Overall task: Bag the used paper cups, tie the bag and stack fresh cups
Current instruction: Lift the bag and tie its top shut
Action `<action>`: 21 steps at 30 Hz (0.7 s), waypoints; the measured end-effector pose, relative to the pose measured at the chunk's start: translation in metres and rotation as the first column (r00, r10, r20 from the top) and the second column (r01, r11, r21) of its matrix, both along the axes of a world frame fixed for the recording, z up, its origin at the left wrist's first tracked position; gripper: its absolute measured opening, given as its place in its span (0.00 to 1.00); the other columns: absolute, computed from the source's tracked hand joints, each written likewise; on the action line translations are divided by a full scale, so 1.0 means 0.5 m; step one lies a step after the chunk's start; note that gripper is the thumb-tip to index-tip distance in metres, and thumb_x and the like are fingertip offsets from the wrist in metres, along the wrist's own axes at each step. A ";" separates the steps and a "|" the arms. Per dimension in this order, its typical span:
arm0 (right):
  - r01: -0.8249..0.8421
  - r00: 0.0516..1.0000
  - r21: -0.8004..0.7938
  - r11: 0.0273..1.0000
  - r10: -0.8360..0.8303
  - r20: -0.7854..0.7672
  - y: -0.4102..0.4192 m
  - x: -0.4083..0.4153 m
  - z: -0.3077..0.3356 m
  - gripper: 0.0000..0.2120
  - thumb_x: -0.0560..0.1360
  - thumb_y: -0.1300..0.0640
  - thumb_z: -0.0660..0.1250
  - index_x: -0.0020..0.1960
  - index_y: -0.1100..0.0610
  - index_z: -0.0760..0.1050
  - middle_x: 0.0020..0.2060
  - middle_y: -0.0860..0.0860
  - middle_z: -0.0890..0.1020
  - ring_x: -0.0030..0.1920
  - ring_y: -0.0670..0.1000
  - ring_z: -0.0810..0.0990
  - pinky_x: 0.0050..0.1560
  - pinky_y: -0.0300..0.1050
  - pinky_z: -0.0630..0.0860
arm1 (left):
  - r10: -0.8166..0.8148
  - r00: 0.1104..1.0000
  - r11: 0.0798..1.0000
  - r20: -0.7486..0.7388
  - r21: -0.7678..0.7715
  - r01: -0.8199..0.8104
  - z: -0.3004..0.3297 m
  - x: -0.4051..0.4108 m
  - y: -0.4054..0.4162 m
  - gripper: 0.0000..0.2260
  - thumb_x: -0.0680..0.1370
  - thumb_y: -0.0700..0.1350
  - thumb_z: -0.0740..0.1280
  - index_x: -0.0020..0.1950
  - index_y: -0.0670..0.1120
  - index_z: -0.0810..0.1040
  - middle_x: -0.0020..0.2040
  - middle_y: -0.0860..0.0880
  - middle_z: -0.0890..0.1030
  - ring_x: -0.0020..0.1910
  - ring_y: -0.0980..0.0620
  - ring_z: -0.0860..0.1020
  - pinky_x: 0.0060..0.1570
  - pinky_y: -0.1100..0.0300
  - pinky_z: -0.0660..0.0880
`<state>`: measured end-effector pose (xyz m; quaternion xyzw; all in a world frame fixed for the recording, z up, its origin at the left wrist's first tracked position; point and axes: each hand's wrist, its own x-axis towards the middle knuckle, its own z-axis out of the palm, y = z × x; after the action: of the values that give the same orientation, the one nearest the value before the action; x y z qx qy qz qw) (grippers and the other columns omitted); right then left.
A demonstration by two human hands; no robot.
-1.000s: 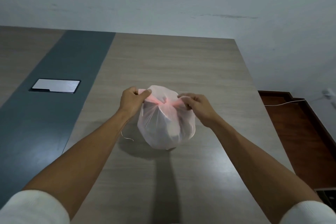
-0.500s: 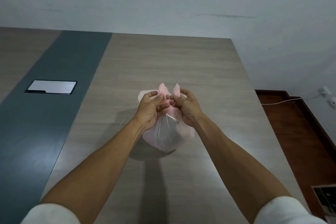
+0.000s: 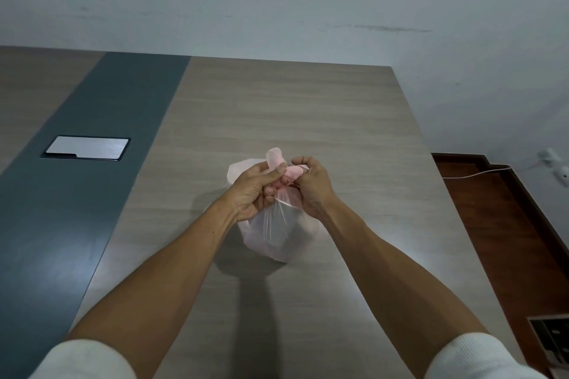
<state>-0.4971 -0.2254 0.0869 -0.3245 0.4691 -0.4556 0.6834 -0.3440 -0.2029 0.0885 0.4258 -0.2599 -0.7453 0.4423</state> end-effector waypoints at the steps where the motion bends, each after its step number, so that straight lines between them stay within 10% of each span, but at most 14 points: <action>1: -0.035 0.999 -0.037 0.999 0.035 -0.010 0.001 0.000 -0.001 0.18 0.72 0.79 0.64 0.55 0.60 0.71 0.31 0.55 0.83 0.30 0.52 0.83 0.35 0.47 0.82 | 0.003 1.000 1.000 -0.011 0.015 -0.003 0.000 0.003 -0.003 0.18 0.72 0.47 0.78 0.58 0.42 0.80 0.38 0.48 0.83 0.22 0.61 0.71 0.21 0.70 0.71; 14: -0.199 0.977 -0.224 0.954 0.176 -0.117 -0.008 -0.015 -0.007 0.10 0.81 0.59 0.68 0.56 0.66 0.76 0.45 0.62 0.82 0.45 0.59 0.81 0.52 0.56 0.79 | 0.227 0.954 0.973 0.196 -0.016 -0.228 -0.007 0.012 -0.026 0.03 0.75 0.44 0.77 0.46 0.46 0.89 0.35 0.45 0.80 0.23 0.59 0.71 0.21 0.67 0.70; 21: -0.090 0.963 -0.260 0.961 0.018 -0.270 -0.020 0.011 0.010 0.11 0.83 0.59 0.64 0.53 0.69 0.72 0.32 0.59 0.73 0.28 0.48 0.72 0.31 0.39 0.74 | 0.287 0.915 0.925 0.284 -0.329 -0.188 -0.014 -0.007 0.001 0.07 0.80 0.43 0.72 0.56 0.47 0.88 0.31 0.43 0.74 0.26 0.53 0.67 0.26 0.61 0.68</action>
<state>-0.4916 -0.2355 0.0920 -0.4853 0.4808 -0.4487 0.5762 -0.3476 -0.2022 0.0816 0.5013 -0.3834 -0.5571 0.5398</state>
